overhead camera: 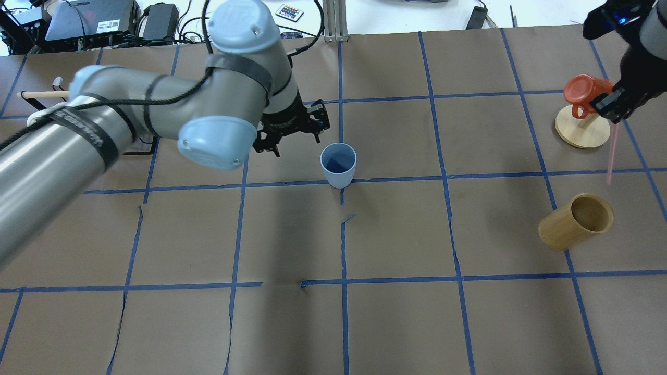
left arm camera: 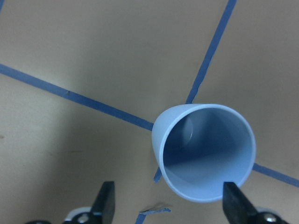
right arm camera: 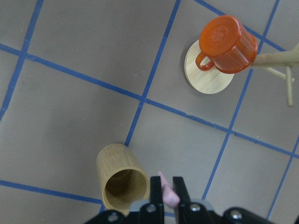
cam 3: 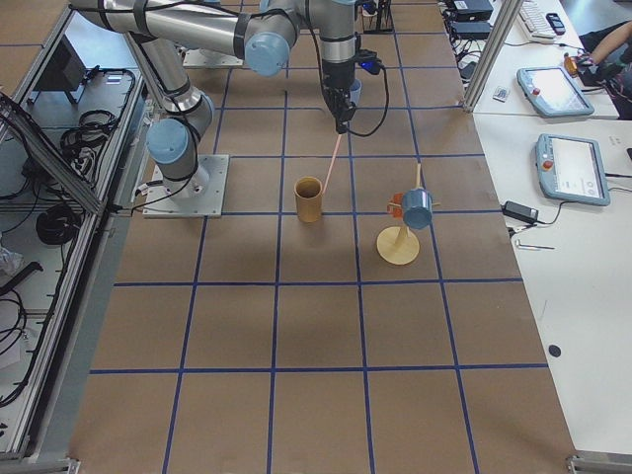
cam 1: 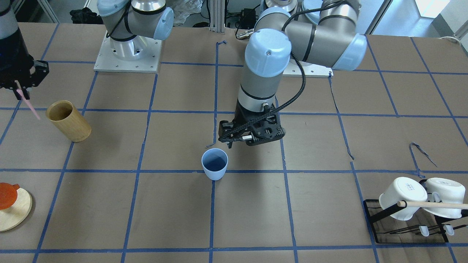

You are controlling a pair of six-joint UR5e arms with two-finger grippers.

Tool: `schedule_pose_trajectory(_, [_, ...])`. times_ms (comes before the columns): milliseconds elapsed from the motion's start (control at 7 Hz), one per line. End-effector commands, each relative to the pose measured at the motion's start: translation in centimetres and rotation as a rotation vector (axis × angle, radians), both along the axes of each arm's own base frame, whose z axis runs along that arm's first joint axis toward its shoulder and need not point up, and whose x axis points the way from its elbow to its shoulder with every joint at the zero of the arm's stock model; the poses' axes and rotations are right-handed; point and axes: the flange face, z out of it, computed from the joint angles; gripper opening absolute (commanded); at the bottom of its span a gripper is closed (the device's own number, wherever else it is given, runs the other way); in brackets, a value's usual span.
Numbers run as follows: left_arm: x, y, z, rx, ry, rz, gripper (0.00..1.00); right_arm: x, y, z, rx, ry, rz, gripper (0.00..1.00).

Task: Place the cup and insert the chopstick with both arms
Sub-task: 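Release the cup and raise the left gripper while the right gripper lifts the chopstick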

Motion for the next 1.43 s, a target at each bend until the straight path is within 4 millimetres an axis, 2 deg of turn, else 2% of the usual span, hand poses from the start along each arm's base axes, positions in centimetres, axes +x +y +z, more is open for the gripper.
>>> schedule_pose_trajectory(0, [9.5, -0.5, 6.3, 0.04, -0.062, -0.173, 0.88, 1.7, -1.4, 2.3, -0.115, -0.16, 0.045, 0.01])
schedule_pose_trajectory(143, [11.7, 0.5, 8.7, 0.013, -0.074, -0.247, 0.88, 2.7, -2.6, 1.9, -0.171, -0.256, 0.07, 0.01])
schedule_pose_trajectory(286, [13.6, 1.4, 10.3, 0.008, -0.111, -0.299, 0.88, 4.5, -3.6, 1.8, -0.22, -0.348, 0.069, 0.01])
schedule_pose_trajectory(571, [13.4, 3.4, 9.5, 0.041, -0.097, -0.305, 0.89, 12.4, -4.4, 1.7, -0.304, -0.405, 0.052, 0.0])
schedule_pose_trajectory(857, [14.0, 3.3, 10.3, 0.003, -0.097, -0.289, 0.97, 21.3, -3.3, 1.0, -0.324, -0.488, 0.032, 0.01])
schedule_pose_trajectory(1143, [13.5, 3.4, 10.3, 0.0, -0.094, -0.277, 1.0, 27.5, -1.9, -1.2, -0.273, -0.524, -0.024, 0.03])
schedule_pose_trajectory(1286, [13.8, 3.4, 10.3, 0.002, -0.096, -0.271, 1.0, 29.5, -1.5, -1.7, -0.296, -0.506, -0.023, 0.04])
